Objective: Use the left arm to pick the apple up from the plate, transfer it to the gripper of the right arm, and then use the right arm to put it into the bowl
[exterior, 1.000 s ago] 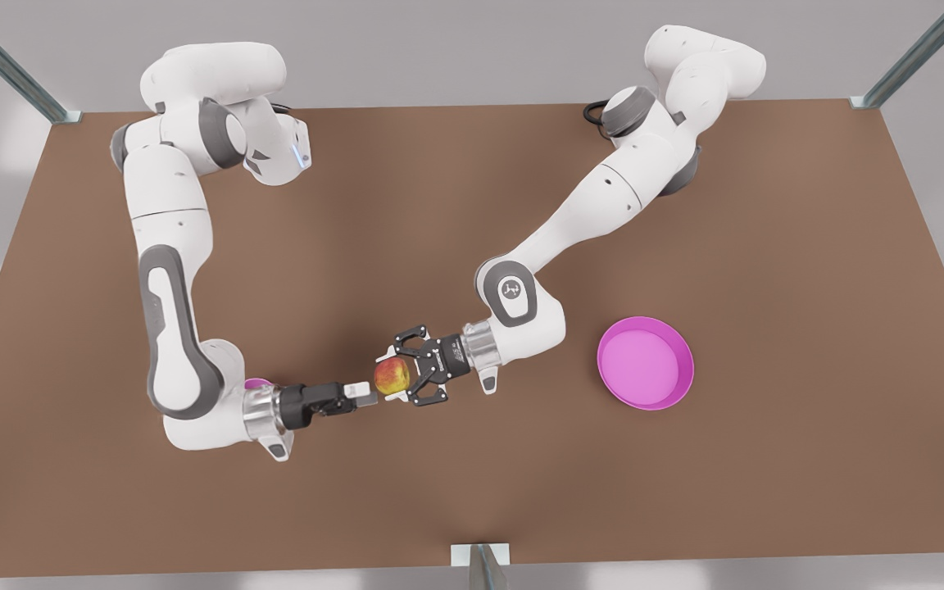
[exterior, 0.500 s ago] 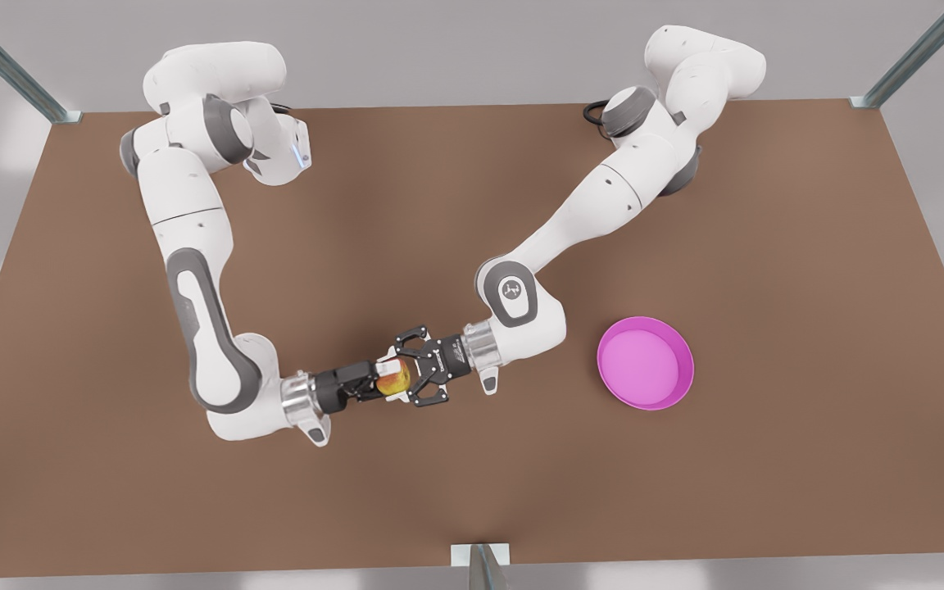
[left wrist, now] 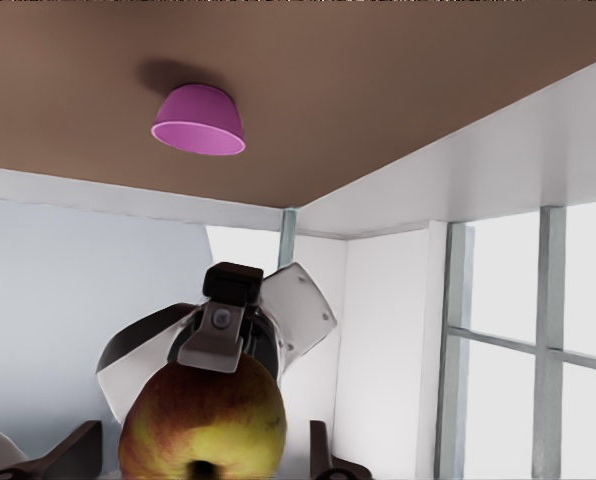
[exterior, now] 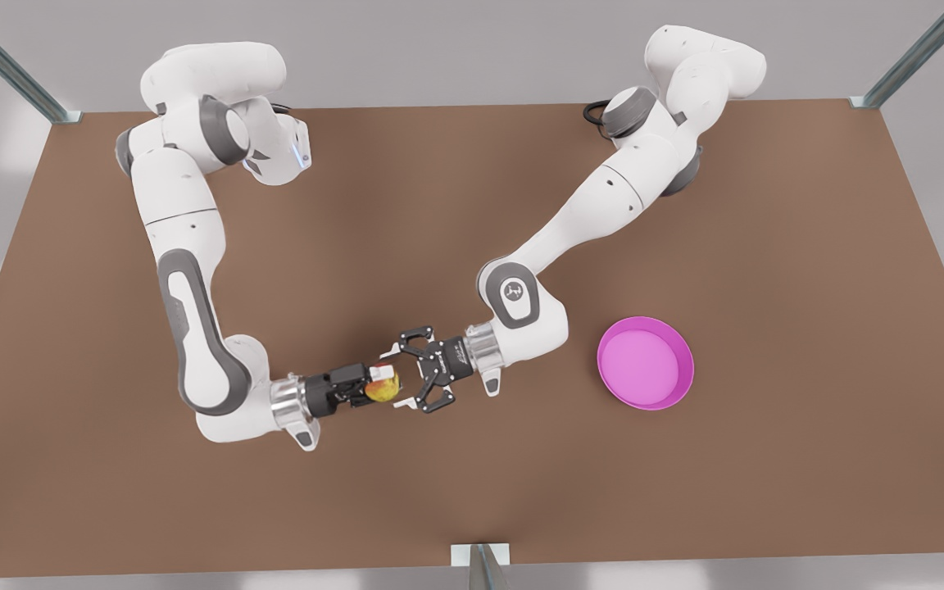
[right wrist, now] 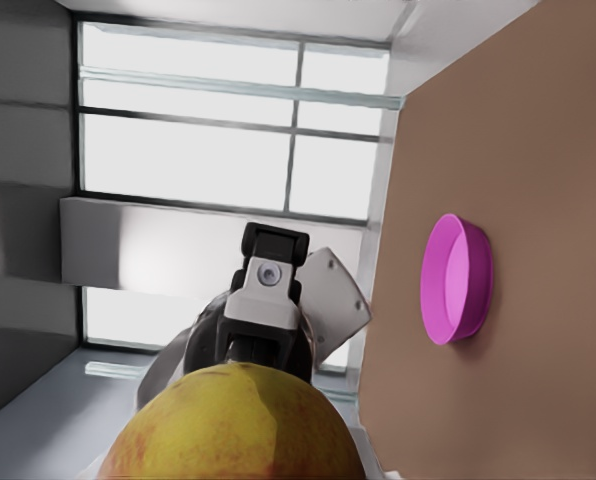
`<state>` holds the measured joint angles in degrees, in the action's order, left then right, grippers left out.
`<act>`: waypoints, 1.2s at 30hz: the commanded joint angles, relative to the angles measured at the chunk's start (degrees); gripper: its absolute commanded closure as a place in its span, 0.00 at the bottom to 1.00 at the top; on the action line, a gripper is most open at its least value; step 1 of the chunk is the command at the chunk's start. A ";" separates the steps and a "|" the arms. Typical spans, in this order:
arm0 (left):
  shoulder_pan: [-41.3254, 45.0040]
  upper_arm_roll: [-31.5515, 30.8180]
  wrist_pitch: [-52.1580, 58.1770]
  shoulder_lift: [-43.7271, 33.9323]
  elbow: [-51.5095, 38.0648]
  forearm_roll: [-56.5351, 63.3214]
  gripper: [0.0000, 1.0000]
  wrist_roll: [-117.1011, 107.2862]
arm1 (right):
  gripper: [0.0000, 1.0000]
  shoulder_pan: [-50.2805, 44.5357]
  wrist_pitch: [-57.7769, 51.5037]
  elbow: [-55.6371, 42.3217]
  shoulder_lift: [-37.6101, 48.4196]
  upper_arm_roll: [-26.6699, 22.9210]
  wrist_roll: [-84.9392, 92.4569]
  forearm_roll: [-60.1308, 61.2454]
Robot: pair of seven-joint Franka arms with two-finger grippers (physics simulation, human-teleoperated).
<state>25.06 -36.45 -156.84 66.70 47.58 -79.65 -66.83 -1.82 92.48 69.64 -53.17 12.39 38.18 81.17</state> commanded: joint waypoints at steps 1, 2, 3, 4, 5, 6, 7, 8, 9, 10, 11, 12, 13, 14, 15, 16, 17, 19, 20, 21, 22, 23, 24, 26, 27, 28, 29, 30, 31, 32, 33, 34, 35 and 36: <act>-0.37 0.06 0.13 -0.25 0.31 0.11 0.00 0.39 | 0.32 1.46 -1.25 -0.03 0.08 0.00 5.15 -2.77; -1.59 0.15 0.13 -0.69 1.89 0.20 0.00 0.21 | 0.32 2.60 -2.31 -0.03 0.08 0.09 5.24 -3.48; -3.70 -0.11 0.48 -1.39 4.00 0.46 0.00 0.30 | 0.32 3.31 -2.39 -0.03 0.08 0.00 5.50 -3.65; -6.94 -0.11 1.79 -4.98 10.22 0.73 0.00 0.21 | 0.32 4.80 -3.01 -0.03 0.08 0.09 5.59 -6.02; -11.42 -0.03 4.42 -10.50 19.60 0.81 0.00 0.47 | 0.32 5.59 -3.53 -0.03 0.17 0.09 5.68 -7.16; -21.10 0.15 15.40 -18.35 32.74 5.99 0.00 1.62 | 0.32 7.35 -3.71 -0.03 0.17 0.09 7.17 -10.86; -26.55 0.24 22.35 -22.39 38.01 16.43 0.00 1.36 | 0.32 8.23 -3.71 -0.03 0.17 0.09 9.36 -13.75; -31.82 0.59 33.33 -26.26 39.78 36.11 0.00 0.04 | 0.32 10.07 -3.71 0.06 0.17 0.09 11.82 -18.24; -36.66 0.06 47.30 -27.14 35.84 52.21 0.00 0.65 | 0.32 11.66 -3.71 -0.12 0.26 0.09 12.36 -21.84; -38.51 0.15 58.82 -27.14 30.73 60.48 0.00 4.07 | 0.32 12.10 -3.54 -1.35 0.78 -0.52 12.36 -25.62; -40.36 0.24 65.60 -27.23 26.16 70.76 0.00 4.78 | 0.32 13.94 -3.45 -1.79 0.87 -0.44 12.79 -29.14; -41.76 -0.73 66.31 -28.28 25.37 76.74 0.00 8.37 | 0.32 14.82 -3.27 -2.05 0.87 -0.44 13.06 -31.77; -41.85 -0.47 67.01 -30.83 25.28 79.82 0.00 16.96 | 0.32 15.44 -3.01 -2.67 0.87 -0.53 13.06 -34.50; -43.95 -0.47 69.55 -33.11 24.75 80.71 0.00 28.73 | 0.32 15.88 -2.22 -3.54 0.87 -0.53 13.50 -37.66; -47.03 -0.20 70.35 -36.37 24.75 80.71 0.00 42.20 | 0.32 16.58 -0.90 -3.63 0.87 -0.53 15.87 -38.98; -47.65 1.28 70.35 -39.87 25.19 80.53 0.00 52.54 | 0.32 16.76 -0.46 -3.55 0.79 -0.53 16.57 -39.95; -43.63 9.79 70.44 -46.28 26.93 80.36 0.00 65.04 | 0.32 17.20 0.50 -3.46 0.79 -0.53 16.66 -41.71; -28.94 26.95 69.74 -55.79 31.33 80.62 0.00 71.84 | 0.32 17.90 3.40 -3.28 0.61 -0.53 18.42 -45.14; -28.67 26.96 69.47 -58.96 33.53 81.06 0.00 71.84 | 0.32 17.99 4.90 -3.19 0.61 -0.53 18.95 -45.84; -27.26 26.96 69.38 -61.95 36.17 86.15 0.00 71.75 | 0.32 18.08 4.99 -3.19 0.61 -0.53 18.95 -47.16; -27.17 26.96 69.47 -61.78 36.44 86.95 0.00 71.67 | 0.32 18.16 4.90 -3.11 0.70 -0.53 18.95 -47.86; -27.00 26.69 69.47 -59.93 35.04 87.12 0.00 71.32 | 0.32 18.52 4.72 -2.93 0.70 -0.53 19.04 -49.18; -25.59 26.69 69.91 -56.86 31.87 87.48 0.00 70.52 | 0.32 18.60 4.46 -2.93 0.61 -0.52 19.47 -49.53; -25.68 26.69 69.56 -54.66 31.61 87.56 0.00 70.61 | 0.32 18.78 4.37 -2.76 0.79 -0.44 19.74 -51.55; -25.86 26.78 69.56 -54.57 31.61 87.48 0.00 70.87 | 0.32 19.13 4.37 -2.67 0.79 -0.44 19.91 -52.87; -25.86 26.78 69.56 -54.65 31.61 87.48 0.00 70.88 | 0.32 19.39 4.46 -2.23 0.79 -0.44 20.35 -53.92; -25.86 26.78 69.56 -54.65 31.61 87.48 0.00 70.96 | 0.32 19.66 4.37 -2.05 0.79 -0.26 20.44 -55.33; -25.86 26.78 69.47 -54.65 31.61 87.48 0.00 71.05 | 0.32 19.66 4.20 -1.26 1.14 0.00 21.23 -56.21; -25.86 26.78 69.47 -54.65 31.61 87.48 0.00 71.05 | 0.31 19.75 4.20 -1.26 1.14 0.18 21.49 -56.91; -25.86 26.78 69.12 -54.57 31.61 87.39 0.00 71.14 | 0.30 19.75 4.20 -1.09 1.23 0.18 21.58 -56.92; -25.77 26.78 69.03 -53.78 31.61 87.48 0.00 71.05 | 0.30 19.75 4.20 -0.56 1.40 0.27 21.58 -56.83; -25.68 26.78 68.94 -52.72 31.34 87.56 0.00 71.14 | 0.30 19.75 4.20 -0.38 1.31 0.35 21.58 -56.74; -25.77 26.78 67.98 -52.54 31.34 87.56 0.00 71.14 | 0.29 19.75 4.20 -0.29 1.40 0.35 21.58 -56.74; -25.94 26.87 67.89 -52.11 31.34 87.56 0.00 71.14 | 0.12 19.75 4.20 -0.21 1.31 0.35 21.58 -56.74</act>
<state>-0.74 -9.61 -88.57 14.30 78.99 7.72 -16.03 17.92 96.48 69.35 -51.92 12.70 54.19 25.15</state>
